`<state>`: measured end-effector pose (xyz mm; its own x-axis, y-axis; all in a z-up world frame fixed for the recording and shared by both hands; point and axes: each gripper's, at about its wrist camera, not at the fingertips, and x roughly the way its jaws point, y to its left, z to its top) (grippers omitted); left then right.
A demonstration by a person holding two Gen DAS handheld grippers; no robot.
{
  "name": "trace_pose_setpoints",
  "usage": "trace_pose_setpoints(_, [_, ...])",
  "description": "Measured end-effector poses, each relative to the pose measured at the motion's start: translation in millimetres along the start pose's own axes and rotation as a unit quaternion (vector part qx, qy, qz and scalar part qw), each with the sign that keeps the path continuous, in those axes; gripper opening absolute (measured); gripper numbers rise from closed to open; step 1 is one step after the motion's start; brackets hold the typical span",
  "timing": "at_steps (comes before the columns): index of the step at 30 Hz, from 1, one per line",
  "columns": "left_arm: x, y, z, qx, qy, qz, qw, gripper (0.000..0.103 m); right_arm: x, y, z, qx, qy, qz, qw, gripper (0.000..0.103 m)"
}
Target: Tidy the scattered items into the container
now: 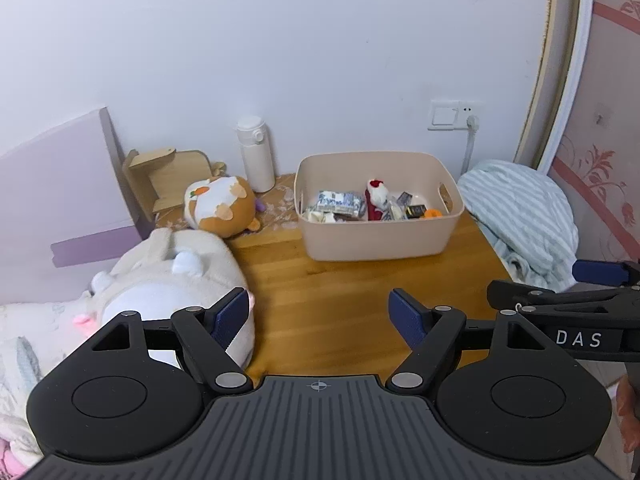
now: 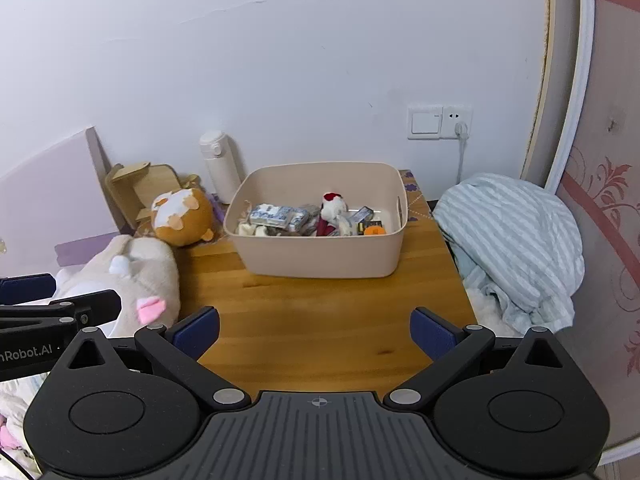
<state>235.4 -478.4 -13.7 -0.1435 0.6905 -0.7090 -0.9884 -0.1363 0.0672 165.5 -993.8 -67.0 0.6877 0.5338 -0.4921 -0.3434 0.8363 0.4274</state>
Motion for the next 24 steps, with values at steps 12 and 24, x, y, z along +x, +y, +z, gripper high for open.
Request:
trace_pose_setpoints(12, [-64.0, 2.5, -35.3, 0.061, 0.003, -0.049, 0.997, 0.078, -61.0, 14.0, -33.2, 0.014, 0.01, -0.001, 1.0, 0.103])
trace_pose_setpoints(24, [-113.4, -13.6, -57.7, 0.066, -0.02, -0.075, 0.9948, 0.078, -122.1, 7.3, -54.2, 0.003, -0.015, -0.005, 1.0, 0.103])
